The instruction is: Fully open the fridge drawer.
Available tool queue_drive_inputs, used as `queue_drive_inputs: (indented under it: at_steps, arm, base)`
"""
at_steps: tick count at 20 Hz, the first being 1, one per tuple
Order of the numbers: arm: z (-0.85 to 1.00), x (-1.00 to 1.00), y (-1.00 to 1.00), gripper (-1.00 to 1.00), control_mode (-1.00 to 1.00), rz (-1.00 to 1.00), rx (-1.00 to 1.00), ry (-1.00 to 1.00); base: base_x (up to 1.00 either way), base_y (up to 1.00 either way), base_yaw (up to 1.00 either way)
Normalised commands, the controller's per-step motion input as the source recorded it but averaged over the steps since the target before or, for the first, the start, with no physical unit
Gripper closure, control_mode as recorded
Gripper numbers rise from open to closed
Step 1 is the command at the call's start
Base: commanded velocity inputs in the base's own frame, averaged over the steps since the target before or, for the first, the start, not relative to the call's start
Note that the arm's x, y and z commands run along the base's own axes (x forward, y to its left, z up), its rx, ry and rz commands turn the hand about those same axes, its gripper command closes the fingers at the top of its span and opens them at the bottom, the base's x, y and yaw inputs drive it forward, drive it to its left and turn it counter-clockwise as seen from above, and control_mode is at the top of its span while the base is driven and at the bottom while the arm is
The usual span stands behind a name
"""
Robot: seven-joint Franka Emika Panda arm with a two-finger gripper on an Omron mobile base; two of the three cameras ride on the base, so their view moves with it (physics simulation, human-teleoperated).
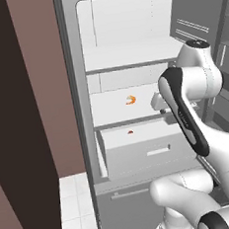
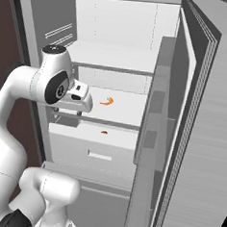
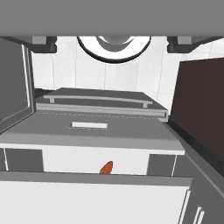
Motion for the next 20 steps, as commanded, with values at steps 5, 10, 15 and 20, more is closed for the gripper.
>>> queue_drive_inputs:
  at_steps: [5,10,15,20]
  arm:
    - [0.00,0.00,0.00,-1.00,-1.00,0.00,0.00,0.00]
    - [-0.15,0.17,0.00,-1.00,-1.00,0.00,0.00,-0.01]
    - [-0.36,0.33,0.00,-1.00,-1.00,0.00,-0.01,-0.01]
    - [-0.44,0.32,0.00,-1.00,-1.00,0.00,0.00,0.00]
  base:
    - [0.00,0.00,0.00]
    - [0.00,0.00,0.00]
    - [0.00,0.00,0.00]
    - [0.00,0.00,0.00]
